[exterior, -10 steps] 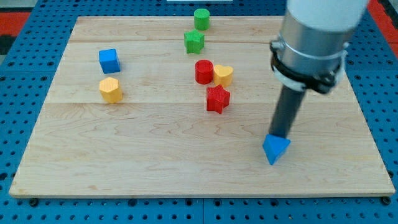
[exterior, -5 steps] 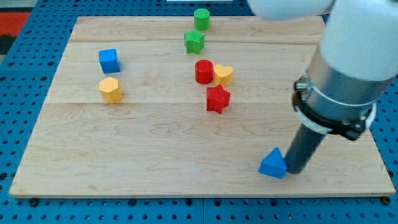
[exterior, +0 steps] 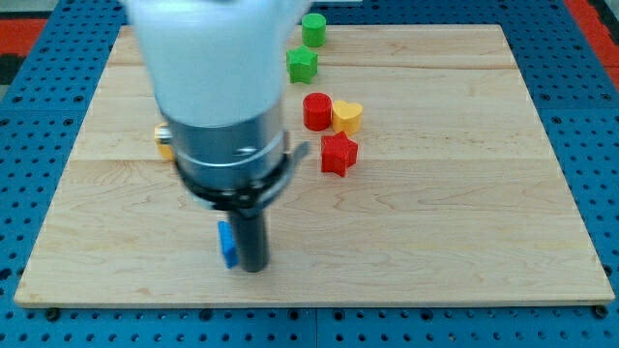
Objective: Push blue triangle below yellow hexagon
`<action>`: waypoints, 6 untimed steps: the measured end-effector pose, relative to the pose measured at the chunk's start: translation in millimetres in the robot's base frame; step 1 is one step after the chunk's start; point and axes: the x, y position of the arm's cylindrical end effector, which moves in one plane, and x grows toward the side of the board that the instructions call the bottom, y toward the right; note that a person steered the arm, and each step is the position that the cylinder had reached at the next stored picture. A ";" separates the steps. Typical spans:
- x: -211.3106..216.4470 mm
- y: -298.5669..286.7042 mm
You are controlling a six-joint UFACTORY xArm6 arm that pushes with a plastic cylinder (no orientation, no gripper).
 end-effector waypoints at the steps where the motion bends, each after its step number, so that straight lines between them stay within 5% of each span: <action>1: -0.7 -38.6; 4: -15.2 -41.9; 6: -81.0 -51.1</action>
